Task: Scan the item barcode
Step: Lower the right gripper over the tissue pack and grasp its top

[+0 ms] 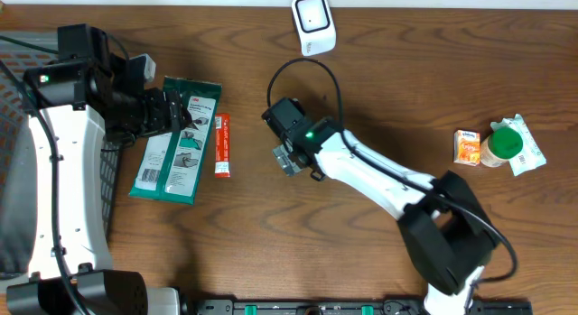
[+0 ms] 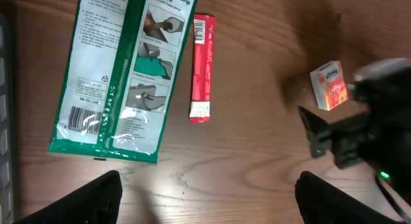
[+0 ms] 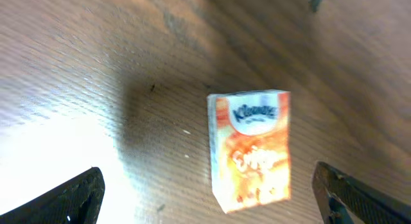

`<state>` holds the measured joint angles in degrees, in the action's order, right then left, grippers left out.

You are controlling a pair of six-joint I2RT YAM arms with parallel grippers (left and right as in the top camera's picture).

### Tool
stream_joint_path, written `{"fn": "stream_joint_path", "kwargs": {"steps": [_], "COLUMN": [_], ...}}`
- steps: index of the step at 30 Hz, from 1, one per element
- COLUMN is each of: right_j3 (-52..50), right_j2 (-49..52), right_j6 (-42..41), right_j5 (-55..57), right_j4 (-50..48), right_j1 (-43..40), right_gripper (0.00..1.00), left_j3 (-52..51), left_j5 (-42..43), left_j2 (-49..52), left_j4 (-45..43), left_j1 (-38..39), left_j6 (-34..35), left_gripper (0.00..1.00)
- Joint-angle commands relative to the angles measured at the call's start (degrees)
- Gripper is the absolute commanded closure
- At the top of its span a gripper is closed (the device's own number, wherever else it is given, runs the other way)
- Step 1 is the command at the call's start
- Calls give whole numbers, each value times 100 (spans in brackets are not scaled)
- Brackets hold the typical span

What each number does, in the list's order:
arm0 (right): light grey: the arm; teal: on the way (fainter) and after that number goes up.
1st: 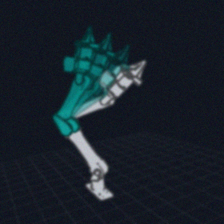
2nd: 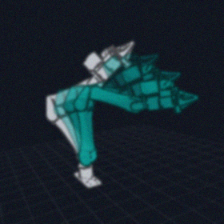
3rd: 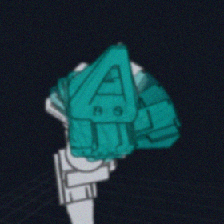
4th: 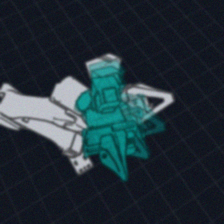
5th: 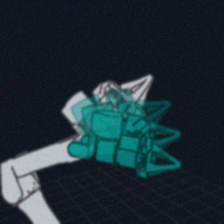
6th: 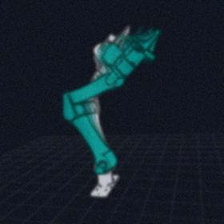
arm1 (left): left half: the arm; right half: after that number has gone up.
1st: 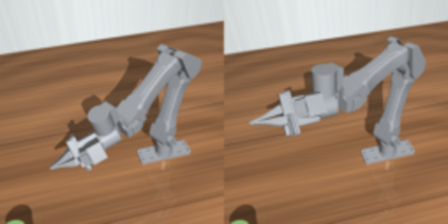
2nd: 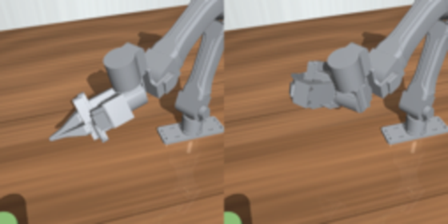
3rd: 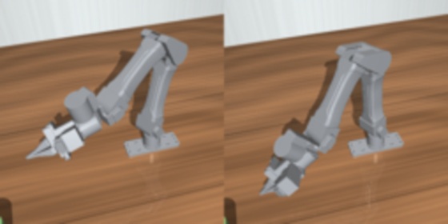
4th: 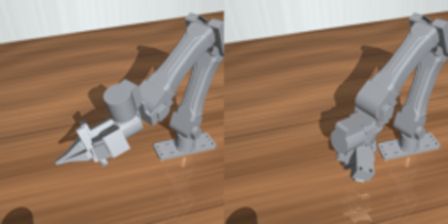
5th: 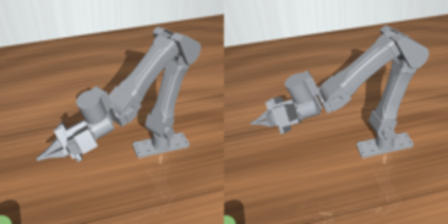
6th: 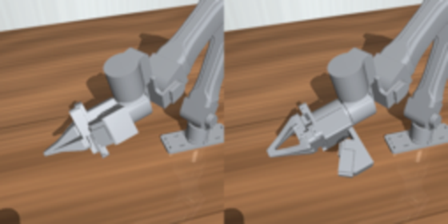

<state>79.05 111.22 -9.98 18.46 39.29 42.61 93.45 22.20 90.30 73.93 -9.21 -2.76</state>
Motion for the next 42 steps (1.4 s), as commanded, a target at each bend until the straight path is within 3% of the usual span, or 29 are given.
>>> {"fn": "stream_joint_path", "kwargs": {"steps": [1,5,11,12,18,23,27,30,35,39,42], "right_j3": [129,70,4,-31,-304,-389,-391,-391,-391,-391,-391], "right_j2": [-227,-205,-142,-133,-116,-116,-52,13,111,236,295], "right_j6": [42,42,44,46,46,46,48,48,90,87,87], "right_j5": [50,50,59,63,59,59,59,57,59,59,61], "right_j4": [109,214,170,114,-310,-372,-437,-446,-490,-527,-531], "right_j1": [4,2,13,7,-2,-4,-15,-20,-20,-20,-20], "right_gripper": [1,1,42,45,51,64,67,81,82,66,66], "left_j3": [-2,-2,-2,-2,-2,-2,-2,-2,-2,-2,-2], "left_j5": [31,31,31,31,31,31,31,31,31,31,31], "left_j2": [-81,-81,-81,-81,-81,-81,-81,-81,-81,-81,-81], "left_j4": [20,20,20,20,20,20,20,20,20,20,20], "left_j1": [-2,-2,-2,-2,-2,-2,-2,-2,-2,-2,-2], "left_j6": [31,31,31,31,31,28,31,31,28,28,28], "left_gripper": [13,13,13,13,13,13,13,13,13,13,13]}}
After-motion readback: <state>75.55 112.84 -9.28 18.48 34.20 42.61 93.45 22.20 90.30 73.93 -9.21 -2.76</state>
